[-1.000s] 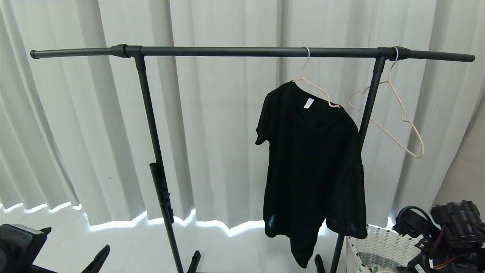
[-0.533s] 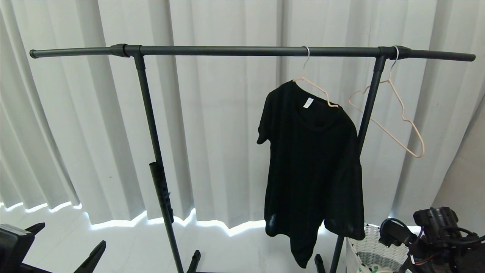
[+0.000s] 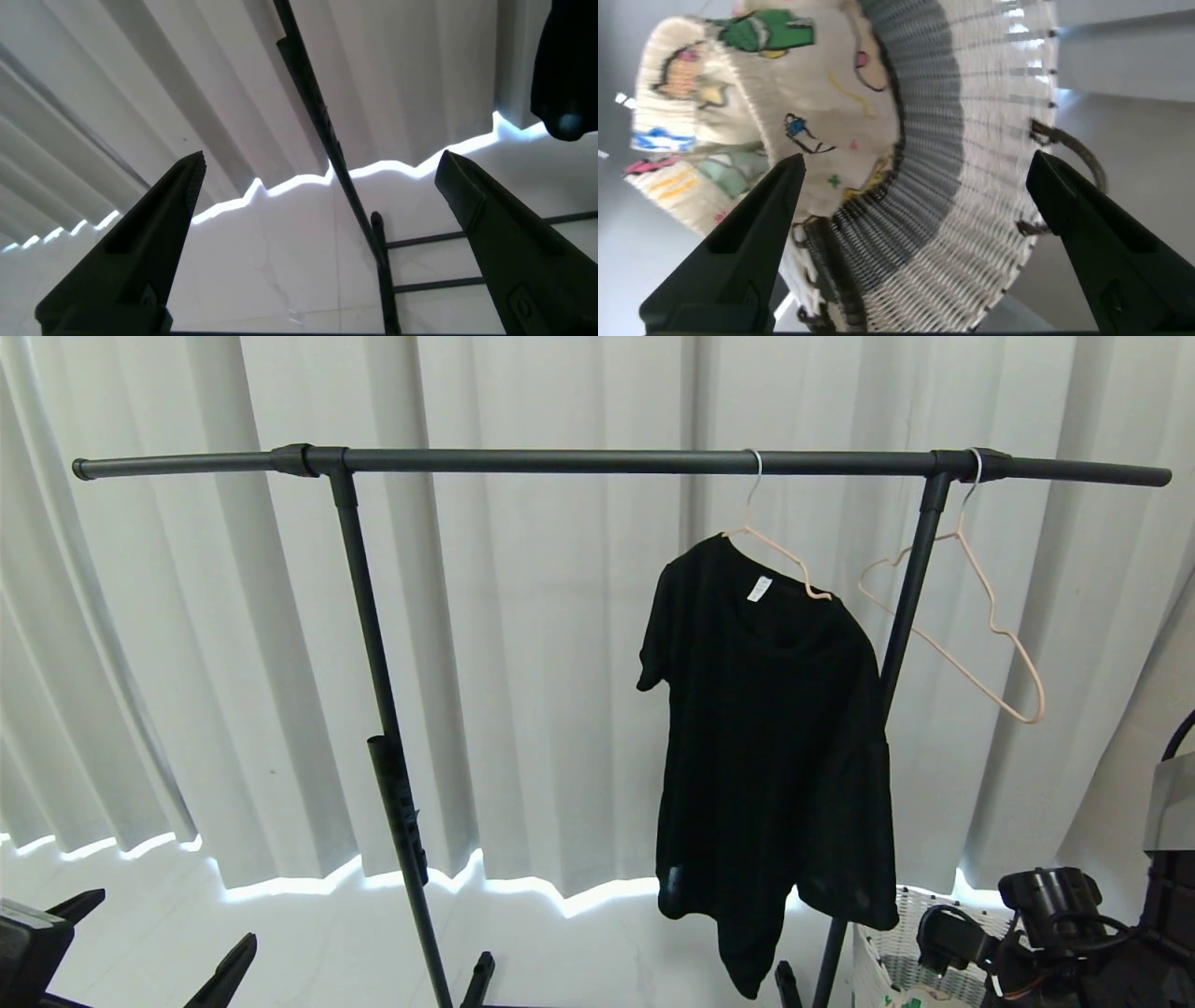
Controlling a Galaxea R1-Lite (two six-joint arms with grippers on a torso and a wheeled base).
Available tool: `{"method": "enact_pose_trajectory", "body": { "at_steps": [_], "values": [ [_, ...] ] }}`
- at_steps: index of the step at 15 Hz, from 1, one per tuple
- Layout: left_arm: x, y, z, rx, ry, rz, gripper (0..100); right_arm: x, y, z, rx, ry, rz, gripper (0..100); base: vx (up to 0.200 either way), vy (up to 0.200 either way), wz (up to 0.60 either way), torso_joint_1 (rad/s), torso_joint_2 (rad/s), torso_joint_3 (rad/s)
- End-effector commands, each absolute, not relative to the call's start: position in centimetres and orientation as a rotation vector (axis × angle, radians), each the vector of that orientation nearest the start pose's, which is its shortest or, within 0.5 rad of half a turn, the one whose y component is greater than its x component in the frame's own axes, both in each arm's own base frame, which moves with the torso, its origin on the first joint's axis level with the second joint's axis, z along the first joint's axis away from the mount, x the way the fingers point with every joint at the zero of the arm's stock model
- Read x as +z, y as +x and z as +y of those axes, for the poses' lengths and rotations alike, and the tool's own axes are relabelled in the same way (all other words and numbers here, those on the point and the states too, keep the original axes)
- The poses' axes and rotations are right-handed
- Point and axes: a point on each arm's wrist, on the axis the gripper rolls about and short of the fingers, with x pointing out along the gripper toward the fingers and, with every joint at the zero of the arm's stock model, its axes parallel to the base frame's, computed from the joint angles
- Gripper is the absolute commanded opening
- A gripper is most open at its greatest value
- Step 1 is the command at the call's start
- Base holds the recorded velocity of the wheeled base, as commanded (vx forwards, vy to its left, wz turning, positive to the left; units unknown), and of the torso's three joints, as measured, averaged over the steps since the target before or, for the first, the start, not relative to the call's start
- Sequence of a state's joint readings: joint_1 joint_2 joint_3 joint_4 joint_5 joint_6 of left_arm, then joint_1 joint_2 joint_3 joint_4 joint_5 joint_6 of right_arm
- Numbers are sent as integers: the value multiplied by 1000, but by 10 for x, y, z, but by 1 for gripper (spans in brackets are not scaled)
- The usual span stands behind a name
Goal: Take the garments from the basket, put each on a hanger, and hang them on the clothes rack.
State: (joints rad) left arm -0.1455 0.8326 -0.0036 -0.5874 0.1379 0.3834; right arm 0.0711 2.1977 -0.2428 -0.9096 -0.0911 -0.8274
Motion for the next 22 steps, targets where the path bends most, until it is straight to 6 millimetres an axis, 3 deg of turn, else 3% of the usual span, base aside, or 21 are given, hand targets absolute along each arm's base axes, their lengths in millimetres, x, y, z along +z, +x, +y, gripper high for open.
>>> {"method": "enact_pose_trajectory", "body": {
  "at_steps": [1,9,14,19,20,22],
  "values": [
    [119,71,-7,-54,416,239,100,-32,229,17,452,-842,969,100,0,0,0,0,0,0],
    [119,71,-7,-57,417,243,100,-29,226,33,587,-898,895,100,0,0,0,0,0,0],
    [119,71,-7,-58,418,243,100,-41,238,25,494,-913,960,100,0,0,0,0,0,0],
    [119,71,-7,-58,418,243,100,-48,238,25,497,-916,987,100,0,0,0,0,0,0],
    [119,71,-7,-58,418,243,100,-49,238,25,500,-915,989,0,0,0,0,0,0,0],
    [119,71,-7,-58,417,243,100,-49,238,26,500,-916,990,0,0,0,0,0,0,0]
  ]
}}
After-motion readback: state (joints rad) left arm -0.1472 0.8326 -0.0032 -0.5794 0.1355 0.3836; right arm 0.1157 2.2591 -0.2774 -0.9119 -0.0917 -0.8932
